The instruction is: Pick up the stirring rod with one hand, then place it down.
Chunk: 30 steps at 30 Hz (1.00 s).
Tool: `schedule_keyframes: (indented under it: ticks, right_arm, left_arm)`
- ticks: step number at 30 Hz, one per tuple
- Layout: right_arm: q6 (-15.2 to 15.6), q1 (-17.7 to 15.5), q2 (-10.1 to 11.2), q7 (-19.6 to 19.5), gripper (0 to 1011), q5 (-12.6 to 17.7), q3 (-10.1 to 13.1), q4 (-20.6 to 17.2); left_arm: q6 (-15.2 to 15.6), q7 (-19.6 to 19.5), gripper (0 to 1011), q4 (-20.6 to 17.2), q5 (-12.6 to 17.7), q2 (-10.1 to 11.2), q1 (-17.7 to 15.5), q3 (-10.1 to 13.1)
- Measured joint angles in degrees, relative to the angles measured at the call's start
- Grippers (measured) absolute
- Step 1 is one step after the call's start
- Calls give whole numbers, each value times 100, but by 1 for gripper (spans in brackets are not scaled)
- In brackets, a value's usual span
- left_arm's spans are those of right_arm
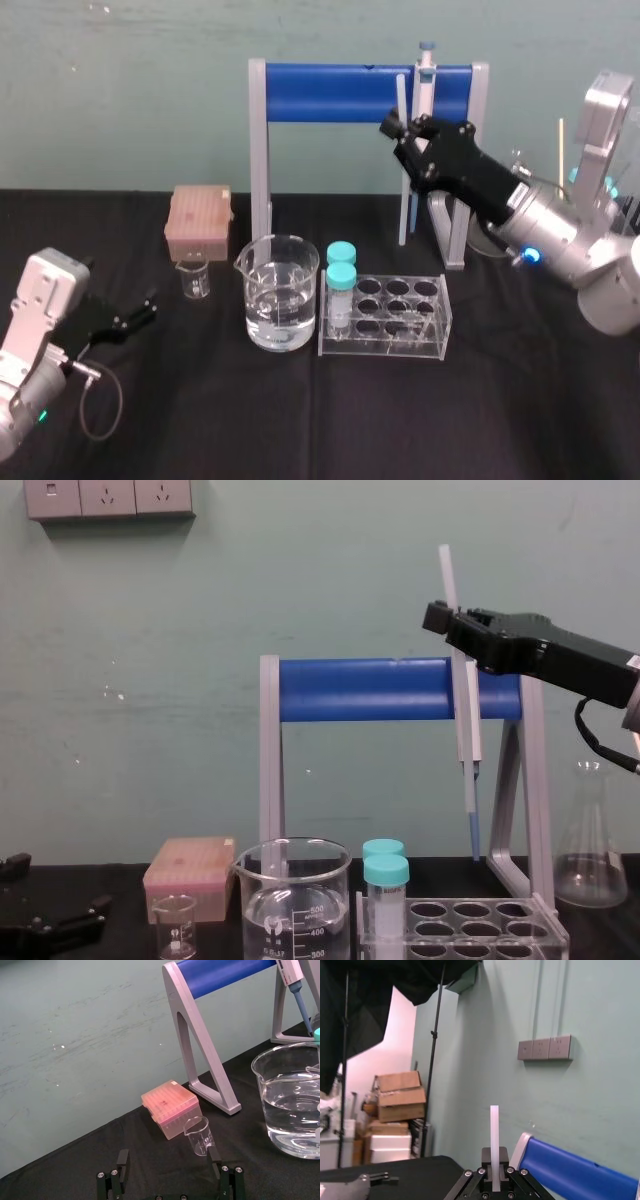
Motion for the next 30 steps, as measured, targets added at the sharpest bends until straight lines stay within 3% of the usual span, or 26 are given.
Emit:
schedule_keyframes:
  ticks: [5, 11, 20, 30]
  right_arm:
    - [-374, -438, 124, -683, 72, -680, -99, -539]
    - [-437, -890, 227, -1177, 72, -1140, -53, -804]
    - [-506, -1220, 196, -1439, 72, -1246, 194, -733]
    - [-498, -1234, 172, -1480, 72, -1264, 253, -703]
  left_arm:
    - [0, 0, 1000, 0, 0, 0, 0, 0]
    - [0, 0, 1000, 0, 0, 0, 0, 0]
    - [0, 0, 1000, 0, 0, 0, 0, 0]
    - [0, 0, 1000, 0, 0, 0, 0, 0]
